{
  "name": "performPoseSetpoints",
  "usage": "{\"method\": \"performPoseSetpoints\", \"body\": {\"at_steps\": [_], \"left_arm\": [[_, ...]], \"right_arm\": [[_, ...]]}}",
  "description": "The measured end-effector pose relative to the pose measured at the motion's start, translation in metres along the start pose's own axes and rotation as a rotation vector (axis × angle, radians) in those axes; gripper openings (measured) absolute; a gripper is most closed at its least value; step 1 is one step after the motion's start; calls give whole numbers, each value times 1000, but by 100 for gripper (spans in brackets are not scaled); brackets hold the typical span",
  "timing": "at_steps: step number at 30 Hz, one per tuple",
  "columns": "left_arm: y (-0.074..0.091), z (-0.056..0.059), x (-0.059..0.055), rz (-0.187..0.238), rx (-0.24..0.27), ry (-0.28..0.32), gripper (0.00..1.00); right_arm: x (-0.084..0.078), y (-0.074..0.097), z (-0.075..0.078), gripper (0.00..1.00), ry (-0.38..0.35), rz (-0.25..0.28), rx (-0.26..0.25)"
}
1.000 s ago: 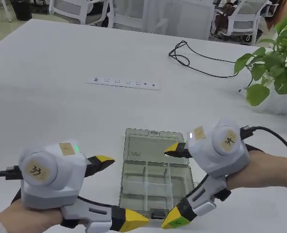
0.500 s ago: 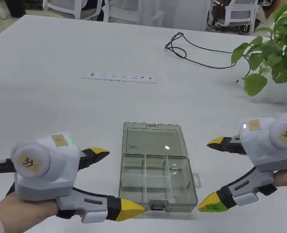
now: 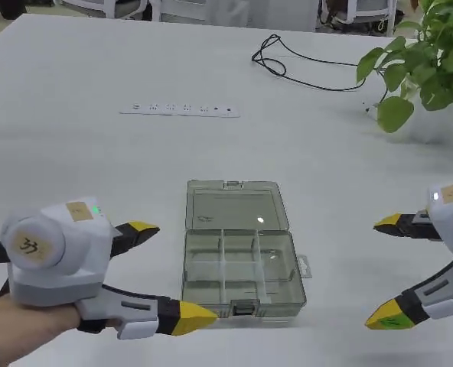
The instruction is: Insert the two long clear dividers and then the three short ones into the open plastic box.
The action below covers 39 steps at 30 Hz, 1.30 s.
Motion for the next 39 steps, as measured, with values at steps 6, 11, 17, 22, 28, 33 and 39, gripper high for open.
{"method": "performPoseSetpoints", "body": {"at_steps": [6, 11, 17, 22, 28, 33, 39], "left_arm": [[3, 0, 1, 1, 15, -1, 100], [9, 0, 0, -13, 23, -7, 100], [13, -3, 0, -11, 42, 2, 100], [16, -5, 0, 0, 62, 14, 100], [18, -7, -3, -2, 73, 23, 99], [20, -7, -5, -1, 80, 34, 98], [22, -8, -7, -3, 87, 34, 97]], "right_arm": [[-26, 7, 8, 97, 29, -67, -18], [-45, 9, 13, 89, 55, -147, -3], [-57, 10, 22, 79, 88, -201, 15], [-66, 11, 27, 66, 128, -254, 37], [-75, 10, 33, 51, 208, -322, 69], [-75, 7, 34, 47, 233, -343, 84], [-74, 4, 36, 40, 218, -353, 103]]}}
Point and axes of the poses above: the centre of the closed fingertips' face, and the gripper's own axes: y roughly backward along the fingers, z roughly to its right, x roughly out of its top, the point moved 5 cm from there along y, roughly backward along the fingers, and after that the axes turned 5 degrees about z, right-handed, at the moved point
